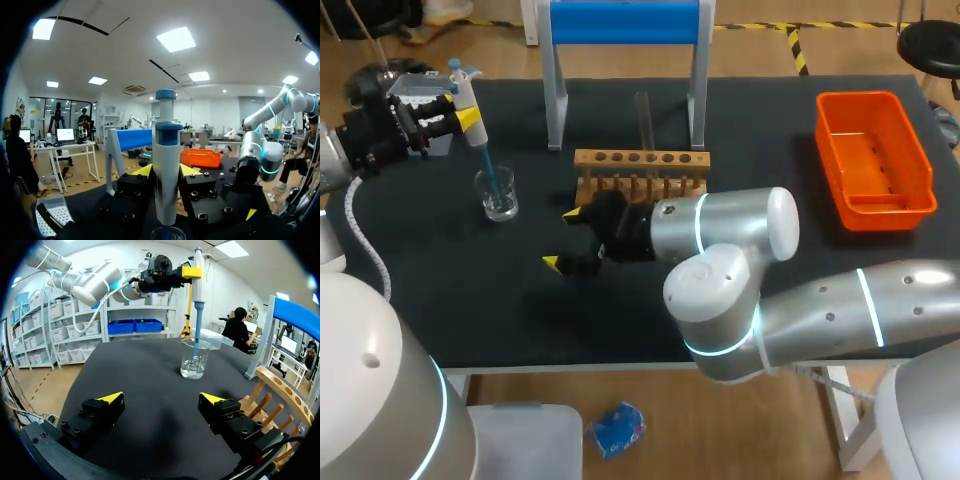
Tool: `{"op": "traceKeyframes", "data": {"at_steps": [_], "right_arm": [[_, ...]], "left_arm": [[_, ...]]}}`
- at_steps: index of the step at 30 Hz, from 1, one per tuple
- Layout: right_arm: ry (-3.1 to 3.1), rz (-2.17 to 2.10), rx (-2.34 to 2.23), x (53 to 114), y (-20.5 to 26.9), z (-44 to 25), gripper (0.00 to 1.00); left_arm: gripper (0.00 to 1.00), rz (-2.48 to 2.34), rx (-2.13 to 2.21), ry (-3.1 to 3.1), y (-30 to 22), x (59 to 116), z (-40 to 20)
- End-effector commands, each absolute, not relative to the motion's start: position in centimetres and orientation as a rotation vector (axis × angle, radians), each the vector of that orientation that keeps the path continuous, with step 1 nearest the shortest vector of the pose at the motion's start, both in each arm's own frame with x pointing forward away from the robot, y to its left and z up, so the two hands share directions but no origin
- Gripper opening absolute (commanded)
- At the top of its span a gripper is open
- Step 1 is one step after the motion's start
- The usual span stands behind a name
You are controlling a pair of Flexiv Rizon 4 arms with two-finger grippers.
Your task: Invert the test tube, pick up the pipette, mount the tip to pipette, aspirate from beaker and dispense into the tube, eject the tip, return the pipette, and cap with the stopper.
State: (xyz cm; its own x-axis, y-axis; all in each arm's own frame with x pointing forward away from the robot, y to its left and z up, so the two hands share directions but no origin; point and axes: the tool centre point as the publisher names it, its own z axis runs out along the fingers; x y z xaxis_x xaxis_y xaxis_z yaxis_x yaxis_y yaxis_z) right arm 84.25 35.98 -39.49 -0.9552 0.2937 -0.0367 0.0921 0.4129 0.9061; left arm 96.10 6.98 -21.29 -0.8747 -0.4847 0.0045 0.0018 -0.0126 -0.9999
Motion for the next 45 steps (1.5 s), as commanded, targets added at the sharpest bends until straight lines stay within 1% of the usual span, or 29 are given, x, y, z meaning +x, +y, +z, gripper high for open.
{"op": "traceKeyframes", "data": {"at_steps": [1,39,45], "right_arm": [[2.476,1.566,0.345,84.3,36.2,-39.6,1.00],[2.476,1.566,0.345,84.3,36.2,-39.6,1.00],[2.542,1.483,0.284,82.1,32.6,-37.2,1.00]], "left_arm": [[0.00,-1.960,-0.499,1.920,7.0,96.3,-21.5],[0.00,-1.933,-0.507,1.929,7.1,96.5,-22.2],[0.00,-1.933,-0.507,1.929,7.1,96.5,-22.2]]}}
